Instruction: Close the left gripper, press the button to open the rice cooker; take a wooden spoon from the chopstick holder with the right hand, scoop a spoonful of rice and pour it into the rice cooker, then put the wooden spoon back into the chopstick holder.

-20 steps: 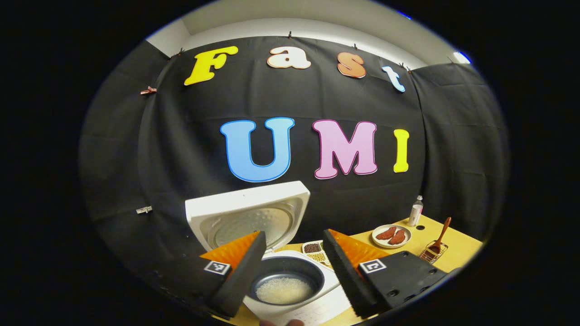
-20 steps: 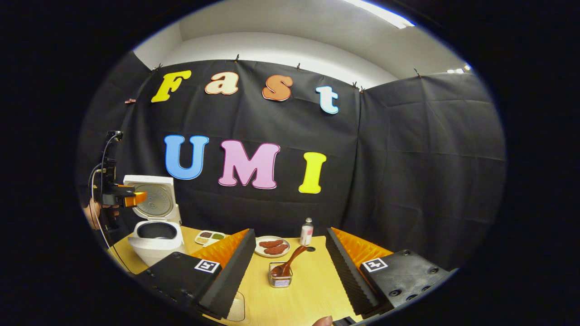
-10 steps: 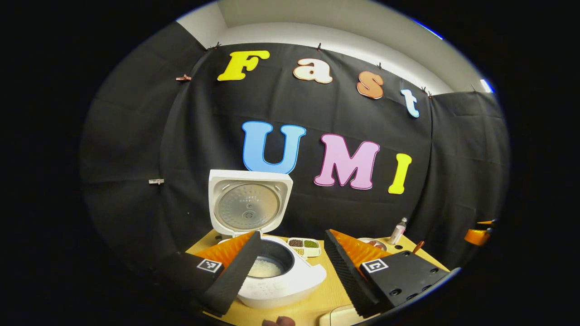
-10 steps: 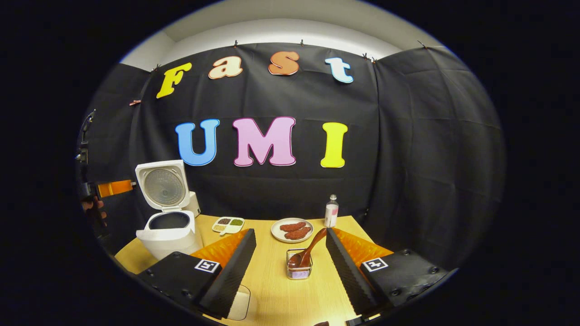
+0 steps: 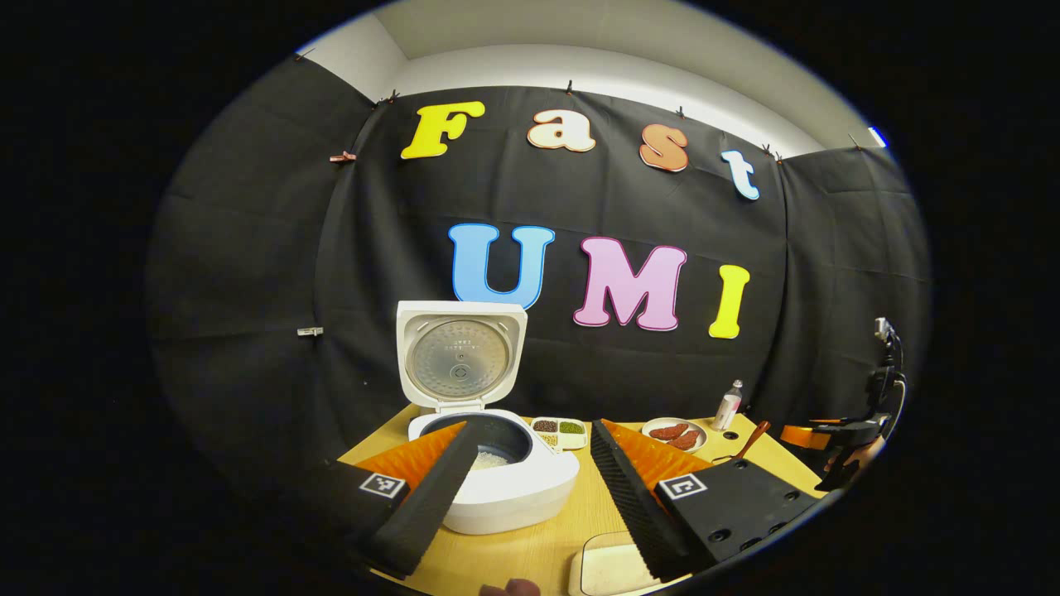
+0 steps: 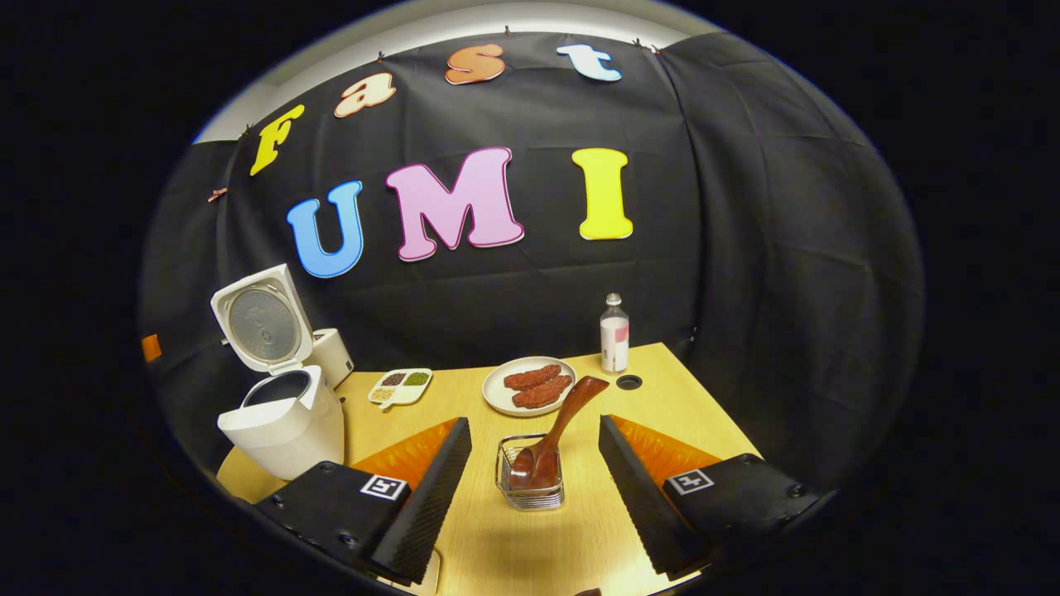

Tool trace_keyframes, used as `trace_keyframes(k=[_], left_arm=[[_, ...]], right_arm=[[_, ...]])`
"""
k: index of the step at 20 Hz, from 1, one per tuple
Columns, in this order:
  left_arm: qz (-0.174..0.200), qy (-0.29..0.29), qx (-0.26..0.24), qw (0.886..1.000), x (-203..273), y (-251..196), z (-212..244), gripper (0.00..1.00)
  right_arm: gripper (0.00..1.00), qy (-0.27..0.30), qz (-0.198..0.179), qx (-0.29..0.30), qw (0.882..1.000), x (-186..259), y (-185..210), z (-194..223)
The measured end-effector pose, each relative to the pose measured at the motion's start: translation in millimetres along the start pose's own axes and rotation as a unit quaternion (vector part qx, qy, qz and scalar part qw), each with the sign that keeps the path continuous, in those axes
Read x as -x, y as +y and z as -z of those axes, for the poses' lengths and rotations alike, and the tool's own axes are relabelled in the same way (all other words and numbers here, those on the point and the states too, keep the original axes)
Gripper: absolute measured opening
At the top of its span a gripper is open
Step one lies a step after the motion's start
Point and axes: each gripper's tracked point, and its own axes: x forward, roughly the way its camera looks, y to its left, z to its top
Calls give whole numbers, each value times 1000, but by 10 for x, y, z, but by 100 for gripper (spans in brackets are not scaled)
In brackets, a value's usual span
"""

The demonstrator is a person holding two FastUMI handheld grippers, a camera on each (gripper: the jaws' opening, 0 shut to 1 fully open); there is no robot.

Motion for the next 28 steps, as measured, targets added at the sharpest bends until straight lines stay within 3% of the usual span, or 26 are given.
trace_keyframes(k=[3,9,14,15,17,22,24,28], left_arm=[[-3,4,8,1000,51,-108,77,95],[-29,9,12,999,63,-122,215,95],[-43,22,8,999,68,-155,351,95],[-45,23,10,999,66,-165,365,95],[-47,27,12,998,76,-188,391,95],[-50,25,3,998,117,-199,379,95],[-51,25,0,998,148,-188,380,95],[-57,27,11,998,215,-126,381,95]], right_arm=[[96,19,-11,-14,1000,-381,-102,200],[81,44,-22,-40,998,-976,-227,481],[52,61,-27,-56,996,-1251,-247,667],[38,68,-33,-63,995,-1276,-229,719],[35,65,-43,-73,994,-1277,-191,723],[14,32,-56,-59,996,-1189,-162,579],[9,16,-55,-62,996,-1139,-157,481],[9,4,-53,-75,996,-1070,-97,336]])
